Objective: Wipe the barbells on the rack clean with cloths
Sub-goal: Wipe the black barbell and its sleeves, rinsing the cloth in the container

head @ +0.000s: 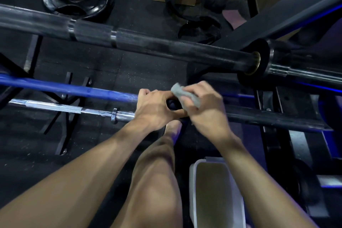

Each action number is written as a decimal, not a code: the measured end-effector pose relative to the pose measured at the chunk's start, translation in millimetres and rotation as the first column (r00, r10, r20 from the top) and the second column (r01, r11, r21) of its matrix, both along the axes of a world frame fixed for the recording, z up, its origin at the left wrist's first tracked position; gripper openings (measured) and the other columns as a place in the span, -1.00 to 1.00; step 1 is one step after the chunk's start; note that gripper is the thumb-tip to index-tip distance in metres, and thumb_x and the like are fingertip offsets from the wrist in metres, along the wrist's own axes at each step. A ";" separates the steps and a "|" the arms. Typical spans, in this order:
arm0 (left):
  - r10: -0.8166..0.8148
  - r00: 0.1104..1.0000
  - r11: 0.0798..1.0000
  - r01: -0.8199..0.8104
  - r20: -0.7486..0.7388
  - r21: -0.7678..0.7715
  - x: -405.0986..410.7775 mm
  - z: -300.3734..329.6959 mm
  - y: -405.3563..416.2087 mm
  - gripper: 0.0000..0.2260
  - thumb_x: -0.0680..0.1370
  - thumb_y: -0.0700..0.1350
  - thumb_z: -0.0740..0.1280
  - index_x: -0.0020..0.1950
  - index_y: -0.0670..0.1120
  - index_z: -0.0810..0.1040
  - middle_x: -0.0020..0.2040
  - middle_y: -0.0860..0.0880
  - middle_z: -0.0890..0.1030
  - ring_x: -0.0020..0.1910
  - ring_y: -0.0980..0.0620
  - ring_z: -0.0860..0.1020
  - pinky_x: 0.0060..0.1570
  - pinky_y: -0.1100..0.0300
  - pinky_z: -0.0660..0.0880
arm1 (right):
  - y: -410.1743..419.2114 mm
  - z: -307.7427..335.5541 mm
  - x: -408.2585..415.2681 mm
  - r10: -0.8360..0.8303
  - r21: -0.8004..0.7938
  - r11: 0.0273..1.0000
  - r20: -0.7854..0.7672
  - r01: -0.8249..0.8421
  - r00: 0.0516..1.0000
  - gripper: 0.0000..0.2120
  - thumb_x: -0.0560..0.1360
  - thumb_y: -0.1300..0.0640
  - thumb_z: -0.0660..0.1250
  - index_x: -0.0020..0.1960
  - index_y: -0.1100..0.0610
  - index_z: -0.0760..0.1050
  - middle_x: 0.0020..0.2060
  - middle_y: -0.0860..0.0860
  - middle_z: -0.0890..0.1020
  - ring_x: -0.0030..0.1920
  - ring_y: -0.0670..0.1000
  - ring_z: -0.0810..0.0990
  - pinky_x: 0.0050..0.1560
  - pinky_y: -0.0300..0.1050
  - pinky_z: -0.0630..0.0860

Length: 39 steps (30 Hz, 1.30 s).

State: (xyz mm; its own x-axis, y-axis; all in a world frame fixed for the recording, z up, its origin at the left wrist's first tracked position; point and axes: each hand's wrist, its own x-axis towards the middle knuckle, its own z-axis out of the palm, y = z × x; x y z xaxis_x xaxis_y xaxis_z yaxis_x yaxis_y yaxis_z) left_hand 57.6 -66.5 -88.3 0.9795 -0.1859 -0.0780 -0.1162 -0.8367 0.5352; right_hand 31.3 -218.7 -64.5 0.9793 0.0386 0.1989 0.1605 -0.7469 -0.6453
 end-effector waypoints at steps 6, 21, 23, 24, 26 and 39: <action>0.016 0.998 0.999 -0.019 -0.054 -0.049 1.5 1.0 -0.1 -0.57 0.27 0.53 0.39 -0.06 0.28 0.61 -0.26 0.28 0.56 -0.19 0.36 0.40 0.12 0.11 0.21 | 1.4 -15.6 21.7 -0.192 0.053 0.980 0.047 0.190 0.980 -0.85 0.49 0.25 0.38 -0.22 0.13 0.46 -0.22 -0.07 0.44 -0.25 -0.09 0.37 -0.19 -0.08 0.31; 0.020 0.995 0.999 -0.025 -0.099 -0.047 -2.7 8.8 -0.1 -0.58 0.25 0.42 0.52 0.00 0.29 0.60 -0.33 0.30 0.48 -0.13 0.43 0.30 0.13 0.17 0.23 | -11.7 -6.3 -1.1 -0.232 0.052 0.972 0.042 0.229 0.972 -0.92 0.53 0.19 0.38 -0.13 0.15 0.57 -0.15 -0.03 0.54 -0.21 -0.13 0.45 -0.19 -0.36 0.29; 0.010 0.998 0.999 -0.012 -0.056 -0.042 -3.7 8.6 0.6 -0.66 0.30 0.38 0.51 -0.05 0.26 0.63 -0.36 0.25 0.52 -0.19 0.34 0.39 0.06 0.16 0.20 | 4.4 -9.0 -2.5 -0.102 -0.036 0.994 0.040 0.103 0.994 -0.94 0.54 0.20 0.37 -0.10 0.15 0.58 -0.13 -0.05 0.51 -0.21 -0.15 0.41 -0.16 -0.28 0.30; 0.007 0.999 0.999 -0.009 -0.036 -0.039 -4.2 8.2 0.9 -0.67 0.31 0.37 0.50 -0.03 0.26 0.64 -0.37 0.23 0.53 -0.23 0.32 0.41 0.04 0.16 0.19 | 8.1 -12.3 -0.2 -0.073 -0.068 0.995 0.027 0.074 0.997 -0.95 0.54 0.21 0.36 -0.10 0.15 0.57 -0.13 -0.04 0.49 -0.21 -0.11 0.42 -0.16 -0.23 0.30; 0.015 0.999 0.999 -0.017 -0.040 -0.041 -3.0 7.8 0.8 -0.64 0.29 0.38 0.51 -0.03 0.25 0.64 -0.36 0.25 0.52 -0.26 0.35 0.37 0.07 0.15 0.21 | 8.0 -16.0 11.8 -0.148 -0.040 0.988 0.033 0.150 0.988 -0.94 0.54 0.22 0.36 -0.12 0.17 0.55 -0.15 -0.03 0.47 -0.22 -0.04 0.42 -0.17 -0.16 0.30; -0.004 0.997 0.999 0.000 -0.073 -0.051 0.3 6.4 1.3 -0.70 0.27 0.35 0.51 -0.16 0.23 0.60 -0.34 0.23 0.57 -0.28 0.32 0.40 0.10 0.12 0.25 | 19.7 -14.4 13.8 -0.096 -0.218 0.970 0.052 0.105 0.994 -0.88 0.56 0.16 0.34 -0.08 0.21 0.50 -0.07 0.13 0.48 -0.22 0.11 0.45 -0.20 -0.06 0.28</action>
State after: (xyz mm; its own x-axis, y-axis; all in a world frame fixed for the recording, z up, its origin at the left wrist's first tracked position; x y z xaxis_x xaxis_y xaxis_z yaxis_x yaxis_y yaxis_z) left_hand 57.9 -65.3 -81.9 0.9712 -0.1931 -0.1398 -0.0765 -0.8080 0.5842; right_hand 45.1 -199.1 -78.9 0.9717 -0.0127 0.2359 0.0995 -0.8836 -0.4576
